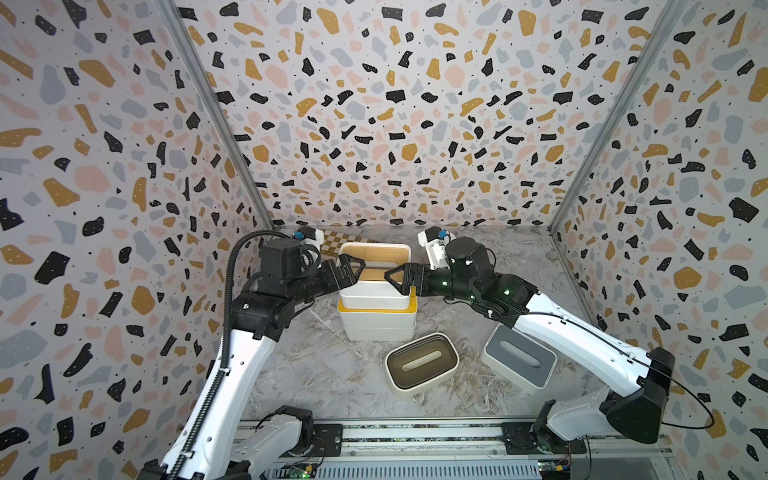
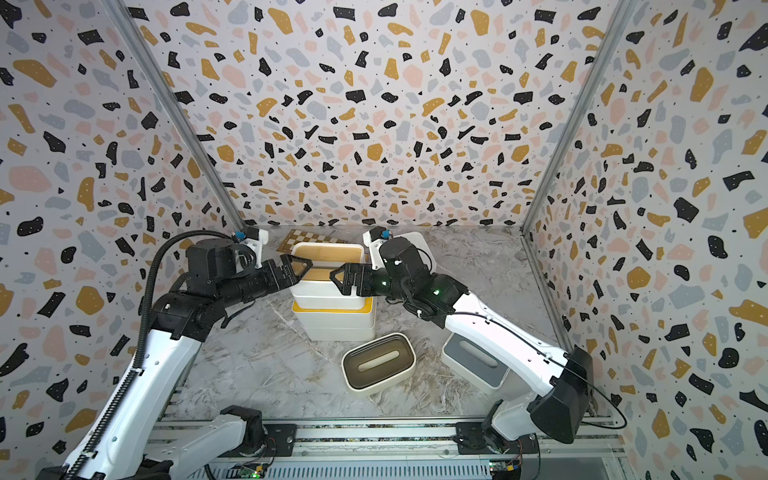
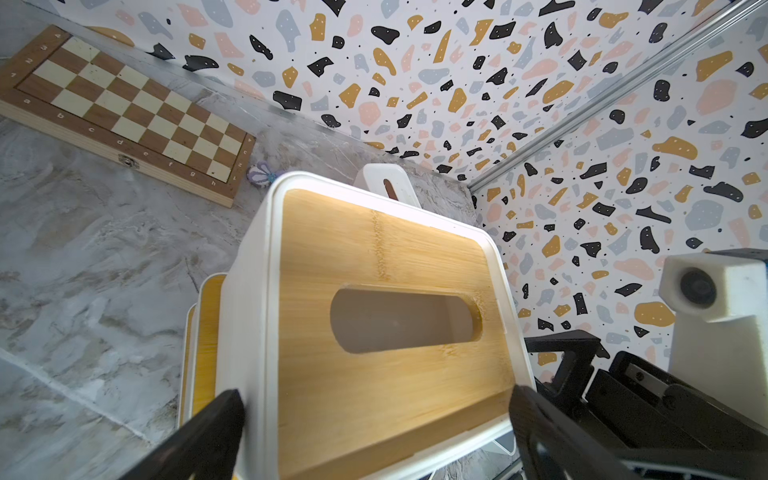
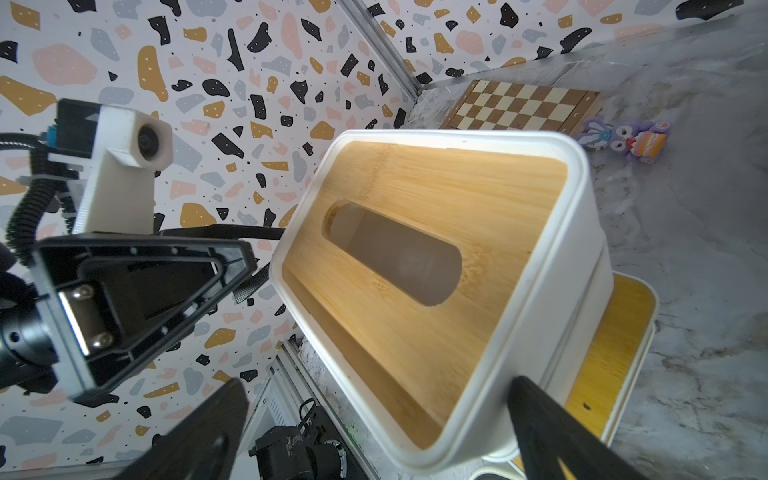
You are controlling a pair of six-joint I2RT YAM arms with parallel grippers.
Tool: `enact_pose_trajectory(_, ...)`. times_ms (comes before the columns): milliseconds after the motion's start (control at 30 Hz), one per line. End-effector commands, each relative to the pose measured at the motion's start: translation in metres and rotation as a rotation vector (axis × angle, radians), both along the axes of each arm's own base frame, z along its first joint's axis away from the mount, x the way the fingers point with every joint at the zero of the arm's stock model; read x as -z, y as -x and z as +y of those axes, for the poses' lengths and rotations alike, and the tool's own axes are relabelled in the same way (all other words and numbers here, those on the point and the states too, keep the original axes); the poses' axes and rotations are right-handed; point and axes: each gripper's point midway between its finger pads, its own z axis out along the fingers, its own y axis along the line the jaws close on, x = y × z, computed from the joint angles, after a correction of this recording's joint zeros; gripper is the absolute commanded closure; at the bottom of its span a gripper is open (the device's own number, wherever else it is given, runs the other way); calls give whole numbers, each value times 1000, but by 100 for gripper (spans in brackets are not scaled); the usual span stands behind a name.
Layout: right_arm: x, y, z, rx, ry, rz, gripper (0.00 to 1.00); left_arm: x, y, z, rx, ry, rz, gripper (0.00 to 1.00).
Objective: Stack the tissue boxes
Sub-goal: Place the tissue box at the tissue box.
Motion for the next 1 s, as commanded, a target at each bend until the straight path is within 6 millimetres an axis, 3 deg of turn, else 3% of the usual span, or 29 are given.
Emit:
enact_pose_trajectory(0, -27, 17, 5, -53, -79, -40, 1, -12, 5, -14, 63, 33, -23, 0)
enact_pose_trajectory(300, -24, 6, -6, -12, -52, -58, 1, -8, -1, -10, 33, 17, -16, 0)
enact_pose_trajectory(567, -18, 4, -2, -21, -58, -43, 1, -12, -2, -11, 36, 14, -34, 0)
enact_pose_trajectory(967, -24, 8, 0, -22, -71, -43, 1, -8, -4, -15, 52, 23, -15, 0)
